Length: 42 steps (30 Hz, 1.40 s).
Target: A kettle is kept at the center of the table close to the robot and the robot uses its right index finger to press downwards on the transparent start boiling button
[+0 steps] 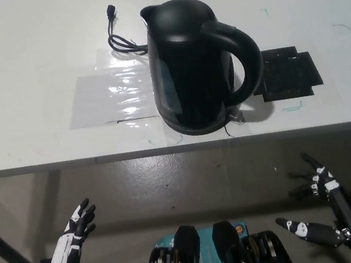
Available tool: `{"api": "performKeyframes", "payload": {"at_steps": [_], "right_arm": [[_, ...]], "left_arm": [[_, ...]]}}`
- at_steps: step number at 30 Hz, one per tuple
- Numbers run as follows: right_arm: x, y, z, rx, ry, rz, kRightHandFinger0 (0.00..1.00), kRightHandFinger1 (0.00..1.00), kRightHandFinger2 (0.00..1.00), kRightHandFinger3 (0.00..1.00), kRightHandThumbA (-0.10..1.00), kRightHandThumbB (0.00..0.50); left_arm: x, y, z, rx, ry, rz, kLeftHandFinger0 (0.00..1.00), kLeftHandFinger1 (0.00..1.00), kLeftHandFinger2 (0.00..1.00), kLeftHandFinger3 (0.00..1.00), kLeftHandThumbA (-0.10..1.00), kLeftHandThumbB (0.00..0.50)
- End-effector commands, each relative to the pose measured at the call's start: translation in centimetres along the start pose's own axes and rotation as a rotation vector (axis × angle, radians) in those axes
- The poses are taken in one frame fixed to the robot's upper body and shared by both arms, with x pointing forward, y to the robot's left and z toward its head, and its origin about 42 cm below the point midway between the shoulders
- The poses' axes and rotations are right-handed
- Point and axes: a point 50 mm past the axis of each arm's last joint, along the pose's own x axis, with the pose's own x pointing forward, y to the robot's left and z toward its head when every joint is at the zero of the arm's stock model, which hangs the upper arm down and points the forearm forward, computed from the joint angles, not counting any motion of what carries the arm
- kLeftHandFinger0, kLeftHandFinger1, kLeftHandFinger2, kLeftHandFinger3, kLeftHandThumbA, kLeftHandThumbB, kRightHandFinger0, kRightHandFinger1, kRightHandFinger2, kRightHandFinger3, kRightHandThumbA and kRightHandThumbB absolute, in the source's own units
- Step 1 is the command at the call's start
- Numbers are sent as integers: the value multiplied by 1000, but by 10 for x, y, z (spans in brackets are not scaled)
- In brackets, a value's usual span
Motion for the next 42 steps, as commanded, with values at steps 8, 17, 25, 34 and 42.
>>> {"api": "performKeyframes", "payload": {"at_steps": [8, 17, 25, 34, 42], "right_arm": [[37, -14, 76, -317, -354, -116, 0, 0, 0, 1000, 1000, 393], [65, -1, 91, -465, -373, -114, 0, 0, 0, 1000, 1000, 395], [85, 6, 94, -612, -309, -28, 0, 0, 7, 1000, 1000, 418], [96, 17, 74, -629, -287, 13, 0, 0, 0, 1000, 1000, 413], [101, 21, 62, -639, -267, 31, 0, 0, 0, 1000, 1000, 408]], "left_arm": [[1, -3, 16, -3, -109, -69, 1000, 1000, 1000, 1000, 1000, 260], [2, -3, 17, -16, -126, -78, 974, 952, 941, 1000, 1000, 275], [2, -4, 18, -24, -129, -90, 959, 926, 925, 1000, 1000, 288], [4, -3, 18, -31, -137, -84, 963, 945, 946, 1000, 1000, 285], [5, -7, 16, -30, -141, -91, 962, 951, 963, 1000, 1000, 276]]}}
